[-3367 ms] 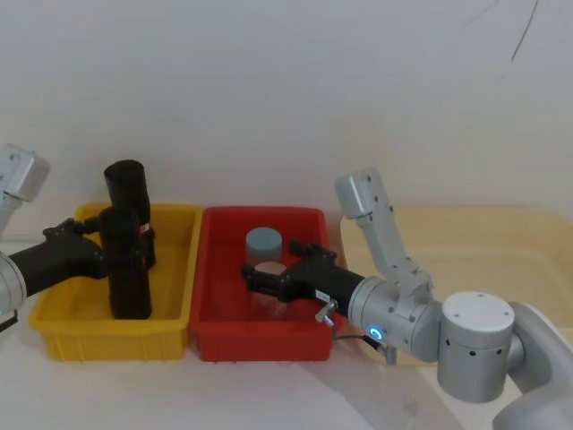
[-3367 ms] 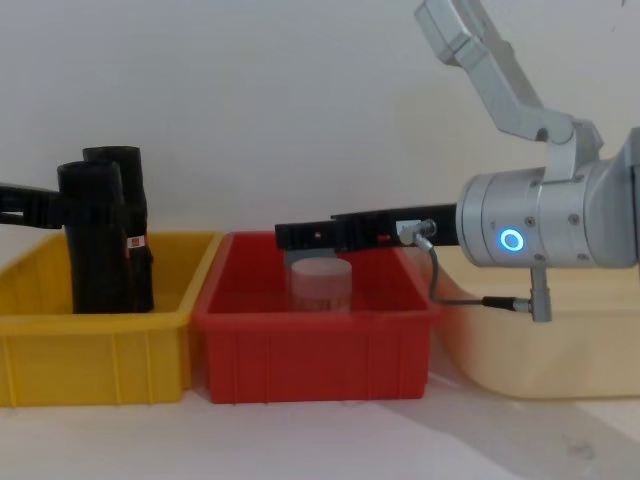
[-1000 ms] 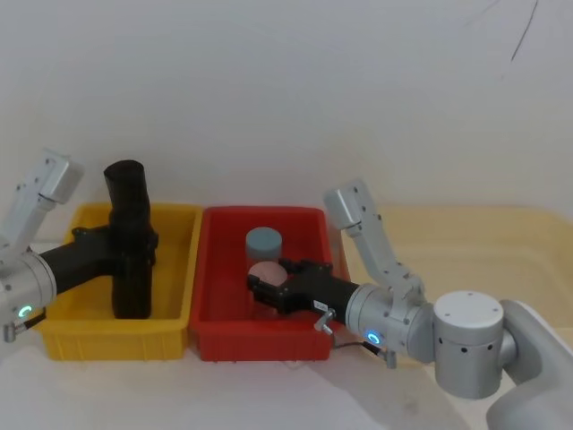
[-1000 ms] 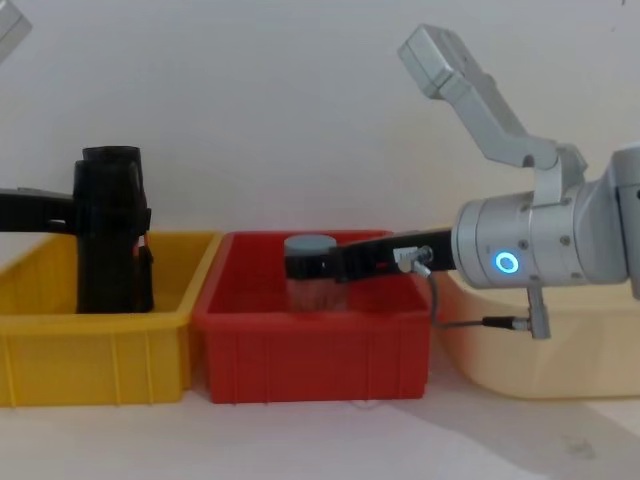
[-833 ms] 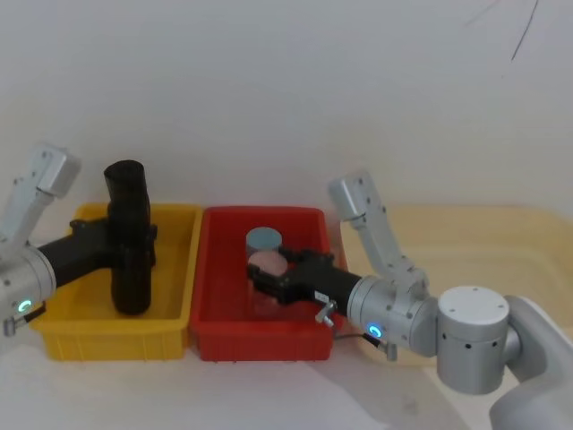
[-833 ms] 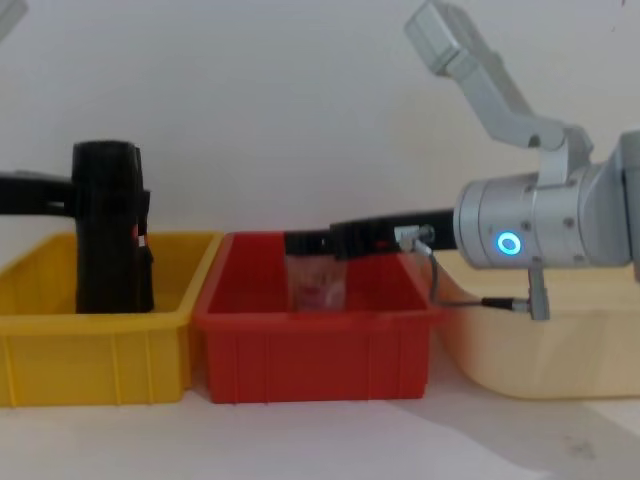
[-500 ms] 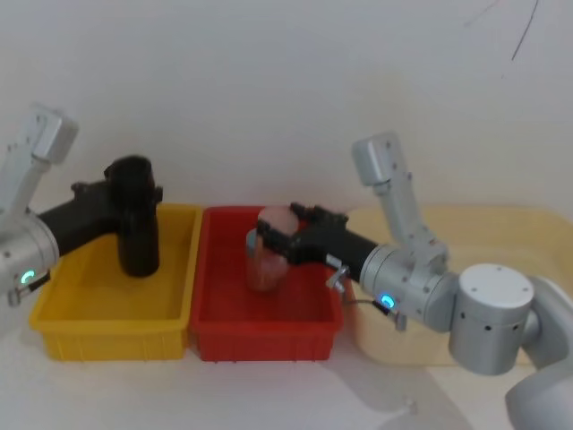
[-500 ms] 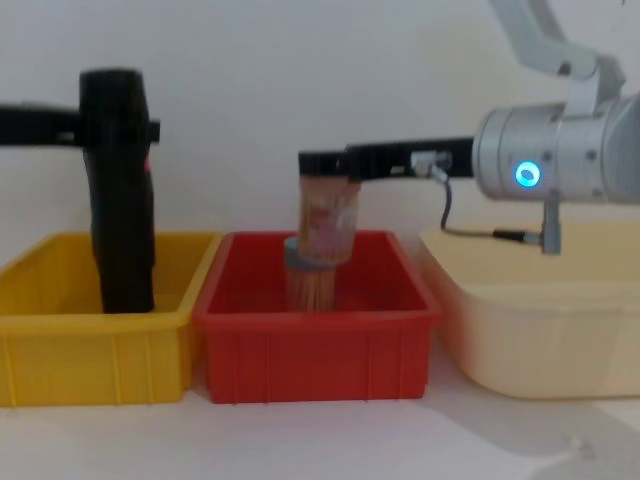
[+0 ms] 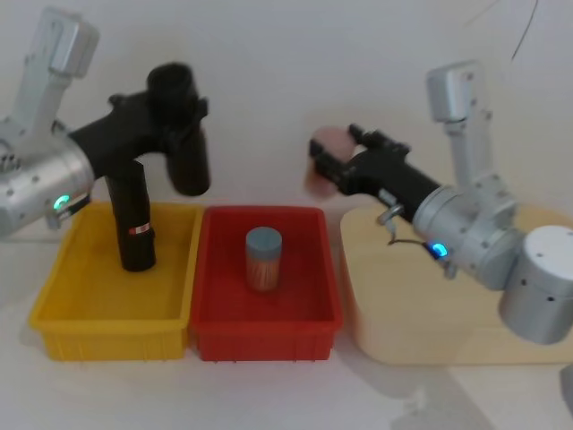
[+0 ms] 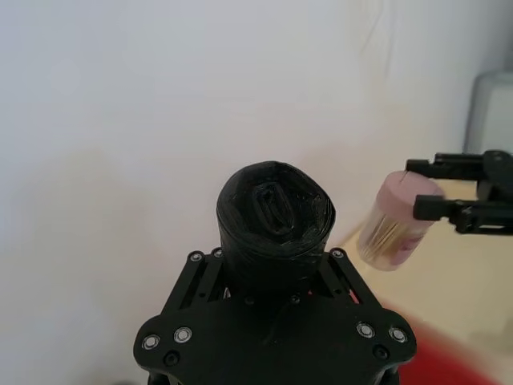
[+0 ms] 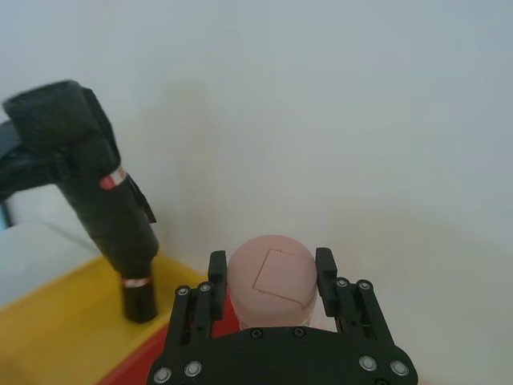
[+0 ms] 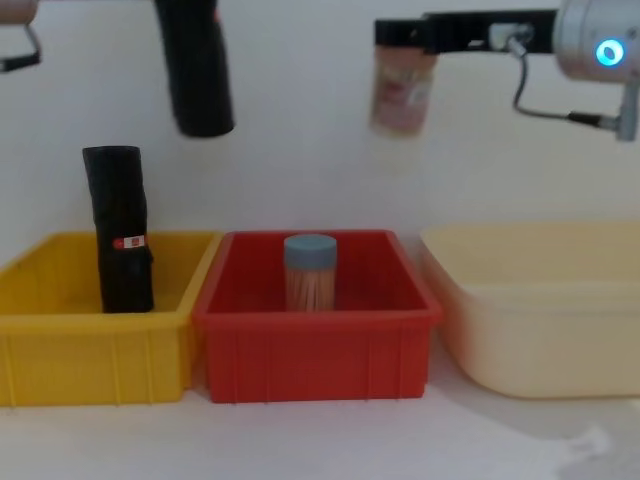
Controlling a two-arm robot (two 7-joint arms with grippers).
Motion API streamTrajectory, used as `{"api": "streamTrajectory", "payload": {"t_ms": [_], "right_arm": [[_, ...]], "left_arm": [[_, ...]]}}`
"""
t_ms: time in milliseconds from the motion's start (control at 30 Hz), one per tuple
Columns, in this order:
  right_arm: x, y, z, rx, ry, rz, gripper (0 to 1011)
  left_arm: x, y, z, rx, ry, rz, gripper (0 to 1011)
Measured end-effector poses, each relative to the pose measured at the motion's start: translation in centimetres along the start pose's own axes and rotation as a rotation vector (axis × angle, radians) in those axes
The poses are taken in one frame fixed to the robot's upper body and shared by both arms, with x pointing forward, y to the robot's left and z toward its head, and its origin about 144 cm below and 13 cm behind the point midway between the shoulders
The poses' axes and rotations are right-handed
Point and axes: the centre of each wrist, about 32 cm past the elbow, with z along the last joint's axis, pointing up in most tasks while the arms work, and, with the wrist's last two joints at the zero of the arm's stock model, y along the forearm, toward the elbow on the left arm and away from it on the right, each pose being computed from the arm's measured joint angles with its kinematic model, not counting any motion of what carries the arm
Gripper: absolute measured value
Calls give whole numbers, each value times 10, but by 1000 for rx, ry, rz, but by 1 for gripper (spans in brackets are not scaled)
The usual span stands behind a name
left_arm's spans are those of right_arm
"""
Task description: Pick up the garbage bag with the one hand and transfer it to the other hand.
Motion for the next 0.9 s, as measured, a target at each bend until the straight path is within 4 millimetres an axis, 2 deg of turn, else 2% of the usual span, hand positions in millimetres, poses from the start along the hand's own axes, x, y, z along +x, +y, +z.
{"api": "streamTrajectory", "payload": {"t_ms": [233,600,667,800,900], "right_arm": [[10,-22,15,36,-51,-102,652],[21,-57,22,28,-100,-249,652],[24,-69,21,14,-109,-292,652],[28,-84,17,-14,-116,-349,653],[32,-95,12,-47,-117,-392,653]], "left_arm": [[-5,-32,20,-88,-7,-92,360],[-12,-82,29,-163,5,-227,360],[-14,-100,28,-182,14,-272,360],[-17,-122,25,-195,31,-319,360],[-19,-155,14,-199,72,-375,360]]}}
